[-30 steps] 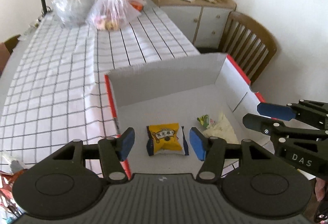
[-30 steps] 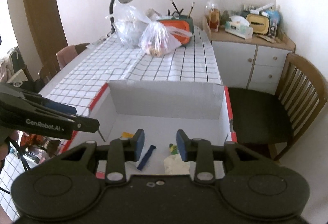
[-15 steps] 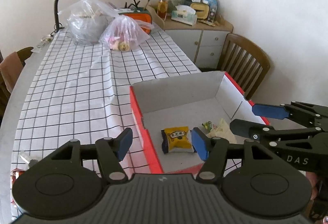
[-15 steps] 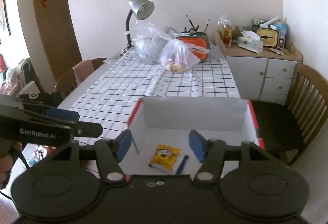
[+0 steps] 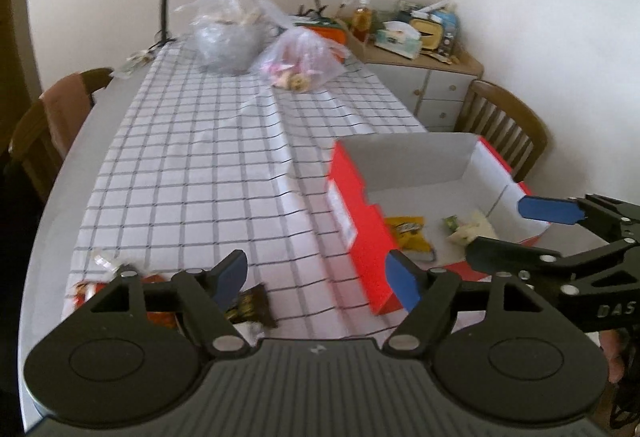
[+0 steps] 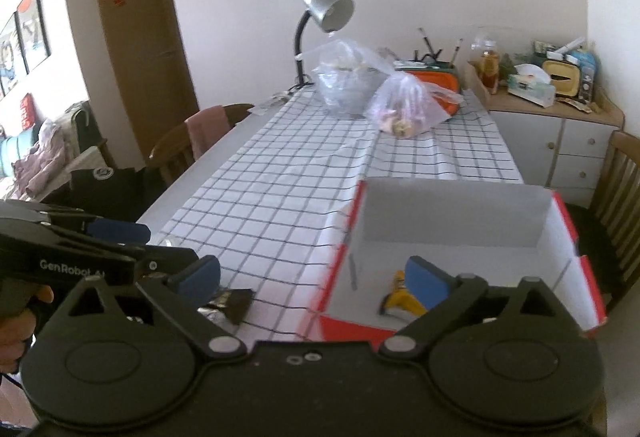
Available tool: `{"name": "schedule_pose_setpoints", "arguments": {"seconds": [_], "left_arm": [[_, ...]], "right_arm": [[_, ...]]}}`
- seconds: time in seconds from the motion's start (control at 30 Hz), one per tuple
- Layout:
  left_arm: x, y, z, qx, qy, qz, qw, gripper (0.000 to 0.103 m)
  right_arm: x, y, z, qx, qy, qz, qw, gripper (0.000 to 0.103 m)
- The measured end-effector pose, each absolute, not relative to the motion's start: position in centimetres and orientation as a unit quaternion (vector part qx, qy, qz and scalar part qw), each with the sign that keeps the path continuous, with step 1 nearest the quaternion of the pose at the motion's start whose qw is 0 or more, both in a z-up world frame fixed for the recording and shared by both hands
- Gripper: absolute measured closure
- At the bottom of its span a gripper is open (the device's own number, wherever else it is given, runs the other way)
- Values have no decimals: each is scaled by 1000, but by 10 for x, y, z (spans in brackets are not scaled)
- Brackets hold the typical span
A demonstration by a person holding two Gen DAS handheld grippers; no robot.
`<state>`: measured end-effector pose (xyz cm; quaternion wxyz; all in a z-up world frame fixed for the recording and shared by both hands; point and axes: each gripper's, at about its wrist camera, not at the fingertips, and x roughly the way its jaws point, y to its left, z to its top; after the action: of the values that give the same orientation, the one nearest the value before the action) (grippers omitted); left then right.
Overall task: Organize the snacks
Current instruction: 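Move both tools from the box back to the snack pile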
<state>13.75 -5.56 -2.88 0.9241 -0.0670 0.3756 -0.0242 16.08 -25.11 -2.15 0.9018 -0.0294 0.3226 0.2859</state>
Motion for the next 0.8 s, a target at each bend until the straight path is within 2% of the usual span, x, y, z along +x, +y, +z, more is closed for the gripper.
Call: {"name": "schedule_pose_setpoints", "arguments": {"seconds": [0.43,0.8], "left_arm": [[95,48,-58,-83,414,16,906,27],[78,110,-92,-81,465,-5,882,27]], "right_arm": [[136,-185,-61,-41,372,287,882,2],[134,-138,-117,-119,434,324,832,3]]}}
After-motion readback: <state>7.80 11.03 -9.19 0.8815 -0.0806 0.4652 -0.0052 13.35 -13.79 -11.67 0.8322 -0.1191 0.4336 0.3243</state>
